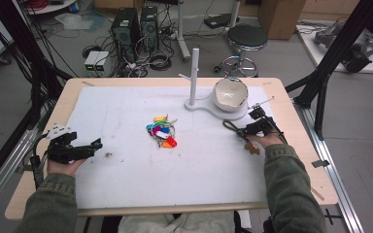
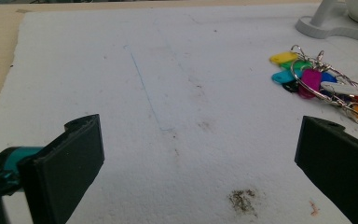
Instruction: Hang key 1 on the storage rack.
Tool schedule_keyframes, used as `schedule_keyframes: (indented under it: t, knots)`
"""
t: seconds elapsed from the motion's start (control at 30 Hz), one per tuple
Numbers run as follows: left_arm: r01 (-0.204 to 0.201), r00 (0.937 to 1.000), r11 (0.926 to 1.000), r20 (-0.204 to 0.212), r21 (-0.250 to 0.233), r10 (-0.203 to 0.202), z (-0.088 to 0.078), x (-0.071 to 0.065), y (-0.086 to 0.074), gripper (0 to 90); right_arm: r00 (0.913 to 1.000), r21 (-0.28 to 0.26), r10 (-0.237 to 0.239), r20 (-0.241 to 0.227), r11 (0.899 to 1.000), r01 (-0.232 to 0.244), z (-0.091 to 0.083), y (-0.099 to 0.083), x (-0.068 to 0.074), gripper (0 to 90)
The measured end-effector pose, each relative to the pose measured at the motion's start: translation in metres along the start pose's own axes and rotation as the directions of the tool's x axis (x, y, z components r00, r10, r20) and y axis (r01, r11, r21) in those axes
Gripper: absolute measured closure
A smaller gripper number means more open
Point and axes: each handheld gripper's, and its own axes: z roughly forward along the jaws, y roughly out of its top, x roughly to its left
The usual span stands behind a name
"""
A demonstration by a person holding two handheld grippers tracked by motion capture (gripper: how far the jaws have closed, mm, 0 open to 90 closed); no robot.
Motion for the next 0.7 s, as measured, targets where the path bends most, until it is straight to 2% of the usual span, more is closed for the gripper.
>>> schedule_keyframes:
  t: [0.03,0.17,0.57,0.7]
  knots:
    - [-0.004,1.0000,1.0000,0.003,0.002,0.004,0.000,0.000,0.000,1.8,0.9999,0.008,-0.014,0.004,1.000,0.014,-0.001,0.000,0.003,66.1]
    - [0.011,0.9998,0.9999,0.015,0.003,-0.011,0.001,0.001,0.000,1.7,0.9995,0.010,-0.028,-0.011,1.000,0.028,-0.004,-0.001,0.005,75.2]
    - [0.017,0.9995,0.9998,0.026,0.005,-0.018,0.002,0.001,0.000,1.8,0.9994,0.012,-0.036,-0.005,0.999,0.036,-0.007,-0.001,0.009,77.4]
    - [0.022,0.9991,0.9997,0.037,0.005,-0.022,0.002,0.001,0.001,1.8,0.9991,-0.025,-0.041,-0.009,0.999,0.040,-0.020,-0.001,0.018,77.6]
